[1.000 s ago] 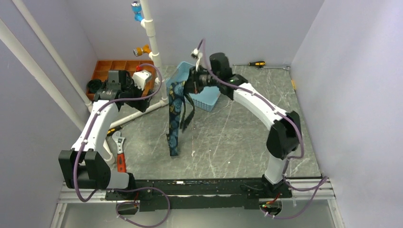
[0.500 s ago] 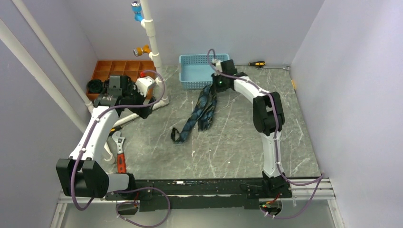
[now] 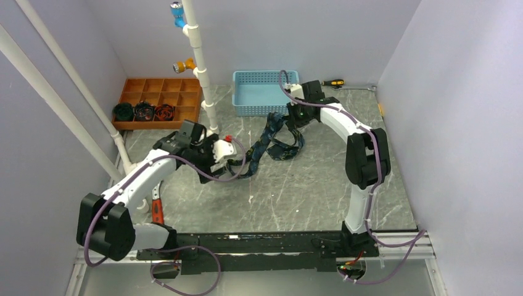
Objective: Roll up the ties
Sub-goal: Place the tie at the center of the board.
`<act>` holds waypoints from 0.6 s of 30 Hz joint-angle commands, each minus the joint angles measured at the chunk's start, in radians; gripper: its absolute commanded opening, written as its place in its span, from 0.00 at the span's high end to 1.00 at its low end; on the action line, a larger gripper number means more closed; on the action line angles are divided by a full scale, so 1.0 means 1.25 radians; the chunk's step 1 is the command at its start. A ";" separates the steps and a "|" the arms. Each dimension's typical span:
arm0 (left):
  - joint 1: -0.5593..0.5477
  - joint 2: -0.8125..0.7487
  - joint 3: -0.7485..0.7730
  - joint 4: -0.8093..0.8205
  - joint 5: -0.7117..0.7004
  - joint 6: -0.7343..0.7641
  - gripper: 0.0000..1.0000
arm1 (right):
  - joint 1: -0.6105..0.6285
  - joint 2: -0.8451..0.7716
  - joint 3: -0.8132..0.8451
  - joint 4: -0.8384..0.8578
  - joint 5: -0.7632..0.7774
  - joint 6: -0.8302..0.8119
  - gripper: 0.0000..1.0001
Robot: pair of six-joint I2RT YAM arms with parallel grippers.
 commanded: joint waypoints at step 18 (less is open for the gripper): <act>-0.205 0.354 0.070 0.162 -0.183 0.295 0.41 | -0.106 -0.098 0.046 -0.267 -0.032 -0.214 1.00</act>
